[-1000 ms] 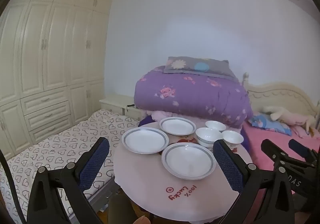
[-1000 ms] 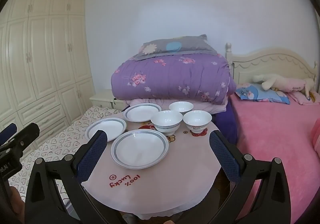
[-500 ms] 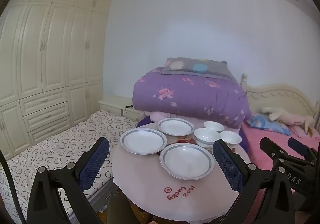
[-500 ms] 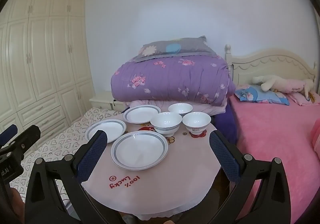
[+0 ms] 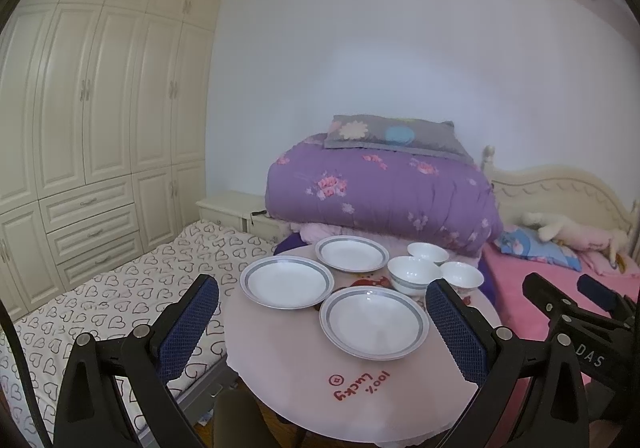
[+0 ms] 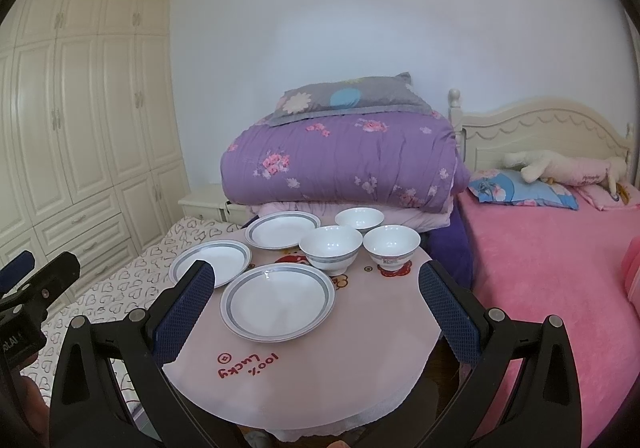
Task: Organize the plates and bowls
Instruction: 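Move both grippers toward the large grey-rimmed plate at the table edge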
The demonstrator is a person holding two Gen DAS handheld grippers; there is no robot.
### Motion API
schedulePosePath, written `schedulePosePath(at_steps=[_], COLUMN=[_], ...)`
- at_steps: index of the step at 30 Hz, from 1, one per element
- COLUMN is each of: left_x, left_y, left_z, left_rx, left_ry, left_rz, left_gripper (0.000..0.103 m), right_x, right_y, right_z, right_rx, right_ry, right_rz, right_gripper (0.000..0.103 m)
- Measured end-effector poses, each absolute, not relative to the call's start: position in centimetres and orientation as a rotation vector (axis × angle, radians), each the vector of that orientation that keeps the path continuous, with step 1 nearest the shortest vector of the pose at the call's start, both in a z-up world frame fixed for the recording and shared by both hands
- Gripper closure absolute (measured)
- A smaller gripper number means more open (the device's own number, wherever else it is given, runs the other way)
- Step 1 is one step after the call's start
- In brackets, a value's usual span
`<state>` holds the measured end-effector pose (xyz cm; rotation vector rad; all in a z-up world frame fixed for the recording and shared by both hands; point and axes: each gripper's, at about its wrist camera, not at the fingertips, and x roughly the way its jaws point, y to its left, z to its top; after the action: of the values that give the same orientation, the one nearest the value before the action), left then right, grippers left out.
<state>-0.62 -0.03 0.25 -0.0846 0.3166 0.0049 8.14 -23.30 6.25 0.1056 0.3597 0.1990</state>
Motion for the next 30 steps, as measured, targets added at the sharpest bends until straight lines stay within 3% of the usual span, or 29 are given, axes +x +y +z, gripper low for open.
schedulePosePath(at_steps=[18, 30], left_x=[0.1, 5.4], left_y=[0.4, 0.4], left_z=[0.4, -0.1], left_rx=[-0.083, -0.069], left_ry=[0.344, 0.42], left_rz=[-0.023, -0.031], left_gripper=[0.001, 0.001], right_x=[8.7, 13.1], right_y=[-23.4, -22.4], right_z=[6.0, 3.9], right_rx=[0.103, 0.062], right_ry=[0.363, 0.436], right_rz=[0.202, 0.242], right_gripper=[0.0, 0.0])
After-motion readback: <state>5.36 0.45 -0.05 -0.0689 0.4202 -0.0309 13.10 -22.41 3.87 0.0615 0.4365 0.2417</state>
